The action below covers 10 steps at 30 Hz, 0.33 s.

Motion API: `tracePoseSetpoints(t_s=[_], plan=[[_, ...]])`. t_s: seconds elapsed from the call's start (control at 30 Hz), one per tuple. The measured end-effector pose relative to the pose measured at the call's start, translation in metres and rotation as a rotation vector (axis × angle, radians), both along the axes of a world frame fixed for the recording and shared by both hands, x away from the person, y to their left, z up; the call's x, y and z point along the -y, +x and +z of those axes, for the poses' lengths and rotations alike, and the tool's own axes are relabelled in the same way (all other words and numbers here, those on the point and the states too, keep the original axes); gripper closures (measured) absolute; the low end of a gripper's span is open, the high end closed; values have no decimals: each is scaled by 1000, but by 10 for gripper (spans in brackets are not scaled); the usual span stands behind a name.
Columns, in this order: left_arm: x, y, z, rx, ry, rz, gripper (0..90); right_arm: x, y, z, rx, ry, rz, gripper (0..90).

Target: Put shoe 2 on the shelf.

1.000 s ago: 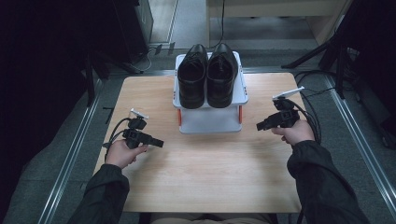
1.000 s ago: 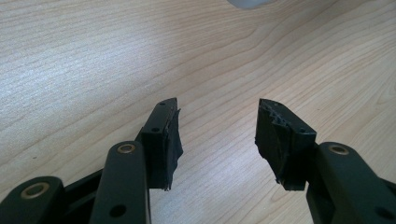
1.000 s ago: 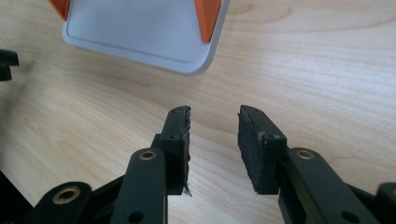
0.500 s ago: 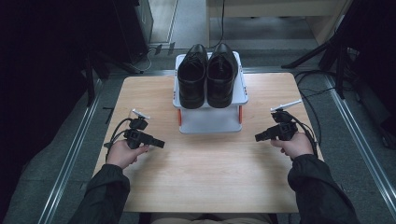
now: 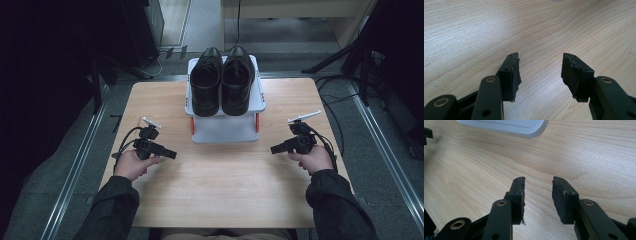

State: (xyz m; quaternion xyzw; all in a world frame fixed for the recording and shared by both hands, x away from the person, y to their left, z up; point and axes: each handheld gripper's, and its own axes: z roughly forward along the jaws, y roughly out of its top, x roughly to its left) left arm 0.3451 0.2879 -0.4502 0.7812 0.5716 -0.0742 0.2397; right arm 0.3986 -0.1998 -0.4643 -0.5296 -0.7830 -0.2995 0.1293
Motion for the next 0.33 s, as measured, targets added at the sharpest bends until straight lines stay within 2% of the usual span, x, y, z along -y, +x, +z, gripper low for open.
tracePoseSetpoints(t_s=[0.23,0.33], plan=[[2,0,-1,-1,-2,-8,474,-1,-1,-3,6,-2,9,622],[7,0,-2,-6,5,-34,462,-1,-1,-5,7,0,13,612]])
